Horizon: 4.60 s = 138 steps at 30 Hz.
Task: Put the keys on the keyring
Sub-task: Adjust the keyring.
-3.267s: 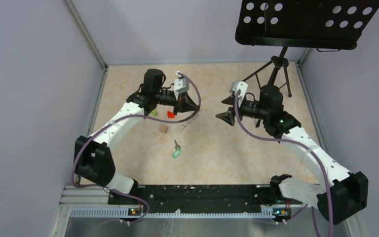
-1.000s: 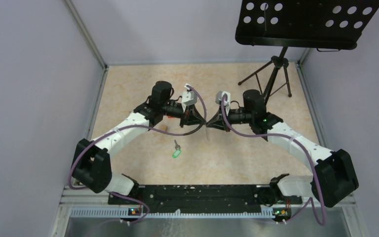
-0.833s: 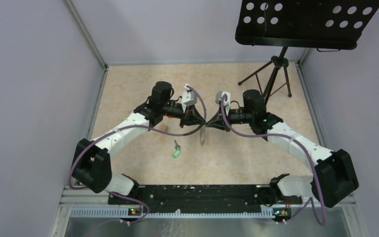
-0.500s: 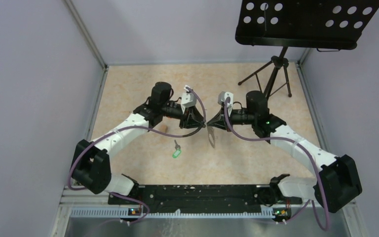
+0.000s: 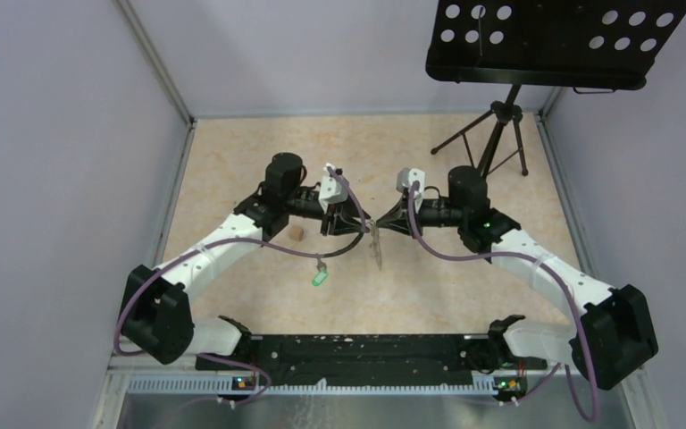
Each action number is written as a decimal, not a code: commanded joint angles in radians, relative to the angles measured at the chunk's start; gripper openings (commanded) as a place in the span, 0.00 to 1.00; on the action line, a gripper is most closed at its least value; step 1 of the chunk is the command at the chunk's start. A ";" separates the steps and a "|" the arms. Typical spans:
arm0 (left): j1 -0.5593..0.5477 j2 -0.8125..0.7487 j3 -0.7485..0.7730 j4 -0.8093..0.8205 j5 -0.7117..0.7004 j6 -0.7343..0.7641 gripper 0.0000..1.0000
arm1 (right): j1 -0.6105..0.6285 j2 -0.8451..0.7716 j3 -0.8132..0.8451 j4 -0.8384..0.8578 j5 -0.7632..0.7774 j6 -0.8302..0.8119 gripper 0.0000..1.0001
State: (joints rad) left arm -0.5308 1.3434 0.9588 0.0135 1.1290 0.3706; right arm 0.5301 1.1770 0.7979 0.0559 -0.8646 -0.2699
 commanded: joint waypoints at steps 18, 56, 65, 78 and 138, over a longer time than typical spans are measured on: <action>0.000 0.075 0.050 0.062 0.042 0.189 0.26 | 0.003 -0.023 0.001 -0.013 -0.008 -0.117 0.00; -0.017 -0.039 -0.055 0.070 0.137 0.246 0.00 | -0.042 -0.124 -0.018 -0.011 -0.001 -0.120 0.33; -0.014 -0.032 -0.235 0.811 0.173 -0.468 0.00 | -0.049 -0.146 -0.010 -0.021 -0.088 -0.102 0.42; -0.015 0.021 -0.304 1.094 -0.011 -0.847 0.00 | -0.053 -0.176 0.018 -0.053 -0.127 -0.101 0.41; -0.123 -0.042 -0.065 0.172 -0.245 -0.170 0.00 | -0.021 0.017 0.014 -0.027 -0.133 -0.083 0.15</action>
State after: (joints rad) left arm -0.6498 1.3212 0.8700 0.1337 0.8696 0.1970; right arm 0.4973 1.1889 0.7795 -0.0277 -0.9524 -0.3584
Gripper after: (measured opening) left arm 0.003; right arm 0.156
